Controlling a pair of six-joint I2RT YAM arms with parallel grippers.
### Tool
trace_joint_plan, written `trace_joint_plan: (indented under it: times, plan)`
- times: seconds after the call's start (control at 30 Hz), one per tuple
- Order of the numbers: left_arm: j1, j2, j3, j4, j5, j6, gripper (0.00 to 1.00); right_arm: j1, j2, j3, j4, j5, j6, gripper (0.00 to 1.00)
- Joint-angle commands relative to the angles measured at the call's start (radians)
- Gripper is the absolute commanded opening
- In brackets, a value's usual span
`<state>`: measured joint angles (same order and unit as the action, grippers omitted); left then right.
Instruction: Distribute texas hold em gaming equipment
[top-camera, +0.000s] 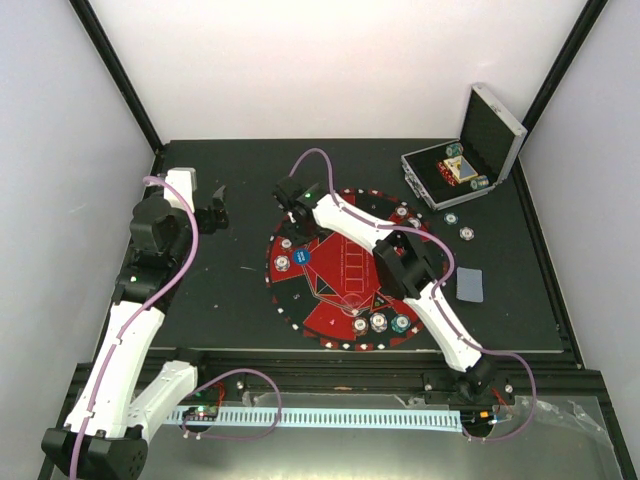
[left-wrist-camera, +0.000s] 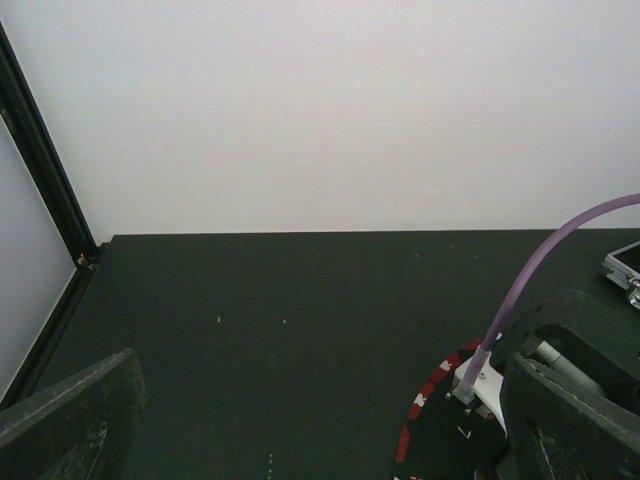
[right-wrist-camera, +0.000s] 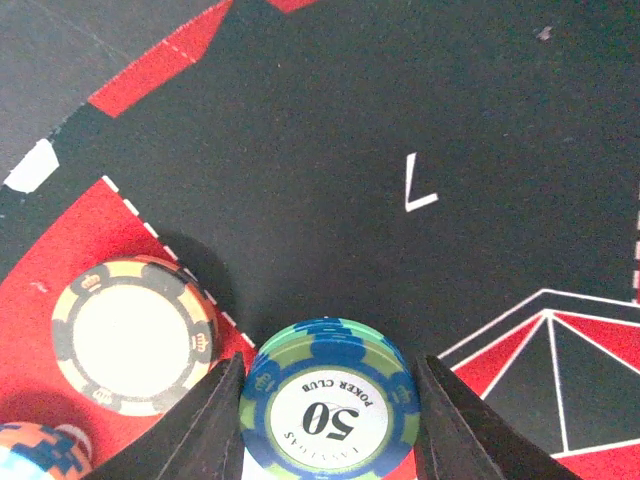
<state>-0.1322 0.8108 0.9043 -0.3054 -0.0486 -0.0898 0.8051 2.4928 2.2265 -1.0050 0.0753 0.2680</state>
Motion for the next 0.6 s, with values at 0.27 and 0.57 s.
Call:
trace_joint_plan:
  times: [0.27, 0.57]
  plan:
    - [0.004, -0.007, 0.002, 0.013, -0.005, -0.007, 0.99, -0.008, 0.027, 0.033, -0.013, -0.011, -0.006, 0.41]
    - [0.004, -0.007, 0.002, 0.012, -0.006, -0.007, 0.99, -0.010, 0.025, 0.036, -0.014, -0.006, -0.007, 0.49]
